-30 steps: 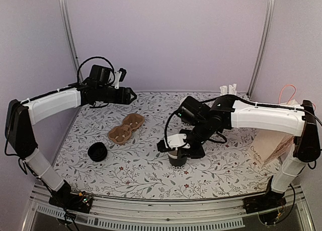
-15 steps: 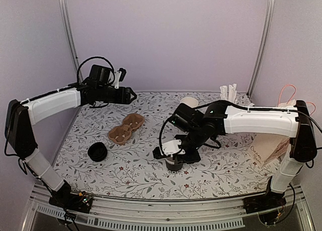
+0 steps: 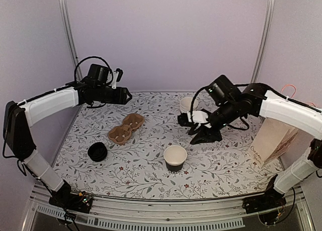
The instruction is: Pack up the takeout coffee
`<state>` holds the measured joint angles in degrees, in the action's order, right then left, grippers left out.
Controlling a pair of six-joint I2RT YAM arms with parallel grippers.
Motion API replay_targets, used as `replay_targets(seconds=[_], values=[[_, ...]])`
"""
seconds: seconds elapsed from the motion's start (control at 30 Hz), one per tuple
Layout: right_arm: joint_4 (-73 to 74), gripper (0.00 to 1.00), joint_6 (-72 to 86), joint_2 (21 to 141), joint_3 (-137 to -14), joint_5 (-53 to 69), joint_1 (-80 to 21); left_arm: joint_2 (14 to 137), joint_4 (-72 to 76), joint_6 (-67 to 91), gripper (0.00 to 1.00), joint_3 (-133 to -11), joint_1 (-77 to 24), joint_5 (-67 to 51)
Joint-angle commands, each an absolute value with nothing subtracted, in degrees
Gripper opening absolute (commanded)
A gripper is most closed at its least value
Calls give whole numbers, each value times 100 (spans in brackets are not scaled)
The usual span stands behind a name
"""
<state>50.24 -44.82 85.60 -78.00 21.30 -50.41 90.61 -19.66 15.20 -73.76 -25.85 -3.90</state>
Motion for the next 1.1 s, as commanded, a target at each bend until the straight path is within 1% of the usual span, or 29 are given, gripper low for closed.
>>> replay_targets(seconds=[0.0, 0.07, 0.17, 0.23, 0.3, 0.37, 0.43, 0.5, 0.53, 0.57, 0.67, 0.73, 0.93, 1.07], values=[[4331, 39, -4156, 7669, -6789, 3456, -3856, 8528, -3073, 1808, 63, -7620, -2610, -336], [3828, 40, -3953, 7304, -6155, 4038, -3437, 8444, -3761, 1895, 61, -7727, -2618, -459], [3152, 42, -3768, 6892, -5361, 3979, -3157, 8253, -4491, 1939, 55, -7584, -2653, -572], [2740, 43, -3609, 6729, -4986, 4070, -3056, 8095, -4753, 1959, 51, -7236, -2676, -751], [2559, 44, -3528, 6563, -4748, 4051, -3003, 7928, -4963, 1990, 50, -6968, -2693, -816], [2433, 46, -3525, 6356, -4563, 3889, -2946, 7720, -5172, 1989, 55, -6754, -2707, -737], [2278, 51, -3568, 6178, -4363, 3687, -2896, 7478, -5281, 2022, 60, -6576, -2713, -377], [2240, 53, -3557, 6050, -4308, 3498, -2802, 7263, -5341, 2077, 65, -6373, -2709, -47], [2264, 54, -3544, 6030, -4313, 3517, -2711, 7229, -5417, 2077, 66, -6305, -2703, -20], [2304, 55, -3535, 6022, -4315, 3581, -2637, 7236, -5494, 2050, 65, -6236, -2699, -18], [2396, 56, -3687, 6072, -4278, 3561, -2603, 7361, -5686, 2032, 55, -5964, -2694, 114], [2419, 56, -3801, 6197, -4272, 3446, -2610, 7406, -5653, 2028, 51, -5759, -2684, 49], [2558, 56, -3942, 6561, -4364, 3027, -2602, 7568, -5556, 2072, 47, -5503, -2643, 201], [2511, 56, -3979, 6451, -4304, 2880, -2604, 7901, -5496, 2028, 40, -5518, -2633, 181]])
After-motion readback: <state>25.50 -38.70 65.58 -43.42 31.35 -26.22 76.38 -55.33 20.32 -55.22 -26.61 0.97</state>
